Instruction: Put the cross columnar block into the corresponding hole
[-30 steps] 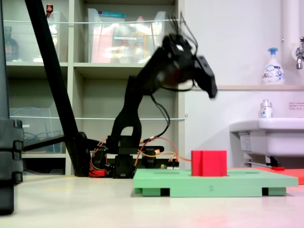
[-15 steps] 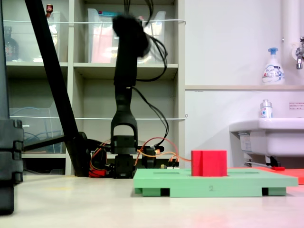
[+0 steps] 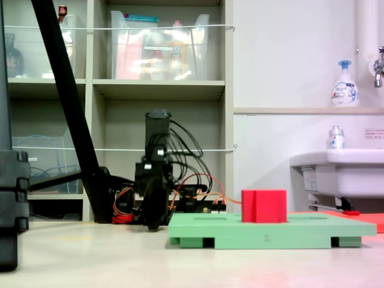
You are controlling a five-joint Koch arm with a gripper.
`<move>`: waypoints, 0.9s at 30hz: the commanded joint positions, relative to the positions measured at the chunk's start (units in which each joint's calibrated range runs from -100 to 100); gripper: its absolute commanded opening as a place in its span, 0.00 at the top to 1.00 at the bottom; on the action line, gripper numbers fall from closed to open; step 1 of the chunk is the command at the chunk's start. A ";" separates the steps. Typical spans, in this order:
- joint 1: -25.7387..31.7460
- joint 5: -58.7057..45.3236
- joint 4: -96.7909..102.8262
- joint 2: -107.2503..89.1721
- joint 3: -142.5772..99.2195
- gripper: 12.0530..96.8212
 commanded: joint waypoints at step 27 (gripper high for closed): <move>1.03 -0.78 -9.04 -0.82 -4.90 0.56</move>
